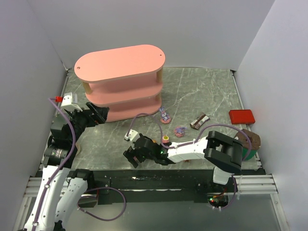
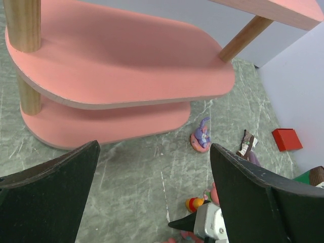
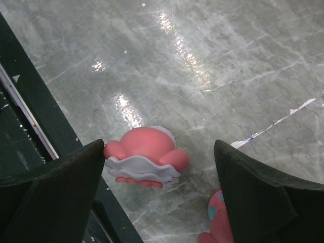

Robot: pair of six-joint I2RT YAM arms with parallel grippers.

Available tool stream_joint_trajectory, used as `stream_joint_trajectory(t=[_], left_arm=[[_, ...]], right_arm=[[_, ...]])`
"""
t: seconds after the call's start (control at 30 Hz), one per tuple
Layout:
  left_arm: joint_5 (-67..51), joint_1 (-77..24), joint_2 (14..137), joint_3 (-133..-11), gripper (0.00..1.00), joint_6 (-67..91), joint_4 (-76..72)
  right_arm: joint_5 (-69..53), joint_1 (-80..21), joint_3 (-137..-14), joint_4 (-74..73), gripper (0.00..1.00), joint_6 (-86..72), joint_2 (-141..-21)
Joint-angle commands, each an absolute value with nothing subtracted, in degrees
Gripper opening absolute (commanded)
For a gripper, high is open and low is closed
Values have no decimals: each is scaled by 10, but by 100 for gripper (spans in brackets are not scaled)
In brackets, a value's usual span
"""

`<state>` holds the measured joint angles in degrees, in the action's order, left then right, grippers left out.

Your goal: Place and organize the plastic toys onto the shelf

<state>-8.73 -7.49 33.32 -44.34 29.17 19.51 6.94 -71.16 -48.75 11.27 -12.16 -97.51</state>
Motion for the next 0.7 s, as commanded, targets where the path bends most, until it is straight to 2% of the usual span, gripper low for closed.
stream_joint_trajectory(t=[0.0, 0.33, 0.67], left_arm=[[-81, -75, 324, -443, 96, 287, 177], [-79, -75, 322, -442, 96, 285, 178], [-75, -75, 322, -443, 97, 287, 179]], right_arm=[[91, -718, -512, 132, 88, -140, -983], [112, -722, -509, 134, 63, -149, -978], [167, -722, -538, 101, 58, -138, -930]])
